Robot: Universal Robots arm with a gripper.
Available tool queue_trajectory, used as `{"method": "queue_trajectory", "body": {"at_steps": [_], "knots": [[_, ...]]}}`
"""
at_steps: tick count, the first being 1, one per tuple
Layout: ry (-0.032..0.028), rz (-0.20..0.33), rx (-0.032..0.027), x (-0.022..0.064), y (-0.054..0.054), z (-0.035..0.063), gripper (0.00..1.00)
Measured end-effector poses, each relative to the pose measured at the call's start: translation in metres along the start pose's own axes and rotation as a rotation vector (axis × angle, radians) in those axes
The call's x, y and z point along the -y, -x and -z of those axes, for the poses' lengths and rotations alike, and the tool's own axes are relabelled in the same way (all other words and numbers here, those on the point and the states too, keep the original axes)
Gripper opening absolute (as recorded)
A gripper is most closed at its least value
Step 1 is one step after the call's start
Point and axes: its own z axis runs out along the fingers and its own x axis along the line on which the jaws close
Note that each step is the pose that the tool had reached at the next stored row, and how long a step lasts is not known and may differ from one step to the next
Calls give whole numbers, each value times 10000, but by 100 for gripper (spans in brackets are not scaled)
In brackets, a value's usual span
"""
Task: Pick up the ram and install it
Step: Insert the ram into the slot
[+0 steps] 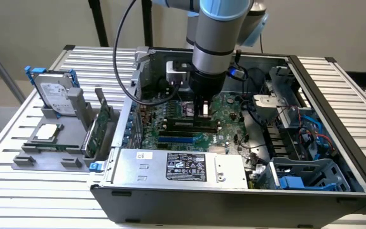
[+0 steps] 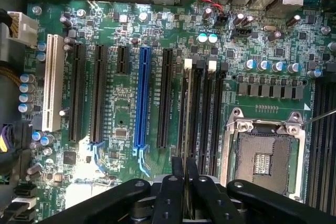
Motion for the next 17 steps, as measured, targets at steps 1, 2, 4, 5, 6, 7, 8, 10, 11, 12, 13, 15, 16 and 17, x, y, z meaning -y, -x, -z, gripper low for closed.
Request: {"method": "queue_trajectory", "body": {"at_steps": [1,2,4,5,6,7,8,10,11,12,13,15,16,17], "knots": [[1,0,-1,0,-1,-2,0],[1,0,-2,0,-2,-5,0],[1,0,-2,0,-2,-9,0],[1,0,-2,1,-2,-12,0],[1,0,-2,1,-2,-15,0],[1,0,-2,1,-2,-18,0],[1,0,-2,1,-2,-21,0],[0,0,-1,1,-2,-26,0],[0,0,-1,1,-2,-29,0],[0,0,-1,1,-2,-32,0],[0,0,-1,2,-2,-34,0],[0,0,-1,2,-2,-40,0],[-1,0,-1,2,-2,-43,0],[-1,0,-1,2,-2,-46,0]]}}
